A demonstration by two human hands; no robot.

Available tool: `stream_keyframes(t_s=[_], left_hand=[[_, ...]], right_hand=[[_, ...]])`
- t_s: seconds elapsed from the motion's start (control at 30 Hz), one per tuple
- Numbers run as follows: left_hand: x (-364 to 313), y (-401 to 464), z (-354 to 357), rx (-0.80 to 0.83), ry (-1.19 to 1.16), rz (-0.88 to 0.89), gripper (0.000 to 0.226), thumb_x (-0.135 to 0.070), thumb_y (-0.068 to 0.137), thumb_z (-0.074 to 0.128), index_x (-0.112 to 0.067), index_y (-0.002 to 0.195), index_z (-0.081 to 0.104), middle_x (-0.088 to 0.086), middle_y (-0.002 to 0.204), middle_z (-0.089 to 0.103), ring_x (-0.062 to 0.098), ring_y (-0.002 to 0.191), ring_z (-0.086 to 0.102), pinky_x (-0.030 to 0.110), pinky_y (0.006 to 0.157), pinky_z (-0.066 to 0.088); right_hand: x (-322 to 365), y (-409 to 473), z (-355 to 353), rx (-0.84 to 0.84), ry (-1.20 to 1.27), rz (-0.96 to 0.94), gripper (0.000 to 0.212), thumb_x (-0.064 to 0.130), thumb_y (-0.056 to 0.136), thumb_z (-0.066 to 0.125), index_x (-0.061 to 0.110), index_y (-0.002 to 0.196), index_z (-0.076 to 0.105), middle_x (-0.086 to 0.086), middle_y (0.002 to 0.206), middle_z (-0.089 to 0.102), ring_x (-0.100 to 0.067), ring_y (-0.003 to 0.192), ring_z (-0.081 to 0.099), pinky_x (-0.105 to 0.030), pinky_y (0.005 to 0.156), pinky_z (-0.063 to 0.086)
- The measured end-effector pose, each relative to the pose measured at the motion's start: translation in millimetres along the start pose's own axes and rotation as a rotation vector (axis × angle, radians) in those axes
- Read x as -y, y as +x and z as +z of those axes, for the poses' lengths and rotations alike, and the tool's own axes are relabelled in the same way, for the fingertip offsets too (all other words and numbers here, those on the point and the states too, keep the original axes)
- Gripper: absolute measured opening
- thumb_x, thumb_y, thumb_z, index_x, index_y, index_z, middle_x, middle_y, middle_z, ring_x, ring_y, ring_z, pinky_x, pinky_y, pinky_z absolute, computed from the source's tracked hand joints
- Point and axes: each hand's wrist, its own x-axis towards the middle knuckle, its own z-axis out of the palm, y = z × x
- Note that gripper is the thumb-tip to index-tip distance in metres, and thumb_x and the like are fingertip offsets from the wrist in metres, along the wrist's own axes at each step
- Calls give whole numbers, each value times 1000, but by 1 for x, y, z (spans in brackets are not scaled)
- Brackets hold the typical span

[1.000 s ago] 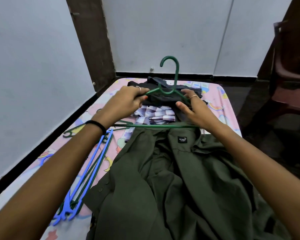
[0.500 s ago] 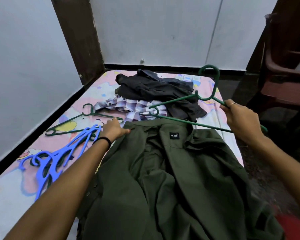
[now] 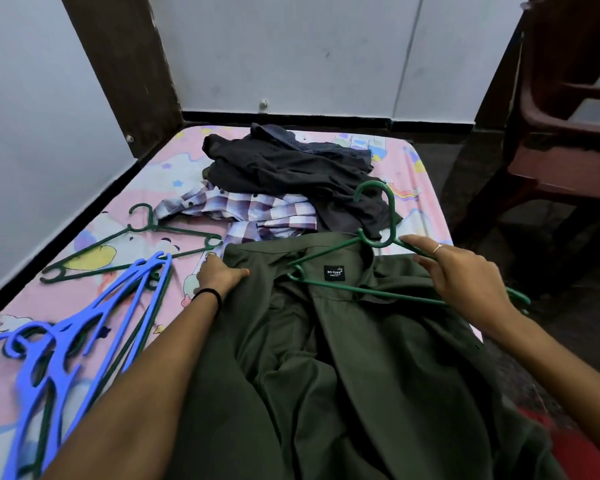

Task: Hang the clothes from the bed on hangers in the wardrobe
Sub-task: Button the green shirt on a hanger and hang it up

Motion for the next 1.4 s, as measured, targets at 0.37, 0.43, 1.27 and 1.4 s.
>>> stream_keyframes(t_s=[0.37, 0.43, 1.27, 1.4], left_hand=[[-5, 26, 5, -173, -36, 191, 20, -23, 87, 66, -6, 81, 57, 21, 95, 65, 37, 93, 60, 34, 79, 45], [-20, 9, -4, -228, -47, 370, 17, -19, 89, 64, -3, 88, 63, 14, 87, 65, 32, 87, 60, 28, 71, 38], [-37, -74, 25, 14, 80, 716, 56, -39, 84, 70, -19, 132, 49, 2, 125, 54, 17, 114, 50, 34, 97, 43], [-52, -52, 42, 146, 30, 767, 23, -26, 88, 67, -14, 106, 59, 3, 103, 66, 22, 99, 60, 23, 73, 39]], right_hand=[[13, 6, 4, 15, -47, 6, 41, 30, 95, 54, 48, 131, 52, 8, 105, 72, -36, 83, 66, -34, 57, 39], [14, 8, 5, 48, -69, 3, 40, 31, 96, 52, 48, 132, 50, 11, 105, 72, -34, 84, 67, -33, 57, 39], [34, 51, 88, -134, -30, -341, 33, 30, 89, 56, 35, 122, 62, 1, 78, 68, -29, 52, 63, -24, 43, 21], [45, 68, 88, -178, -53, -389, 30, 26, 84, 59, 31, 112, 68, 3, 72, 65, -25, 57, 65, -25, 48, 33]])
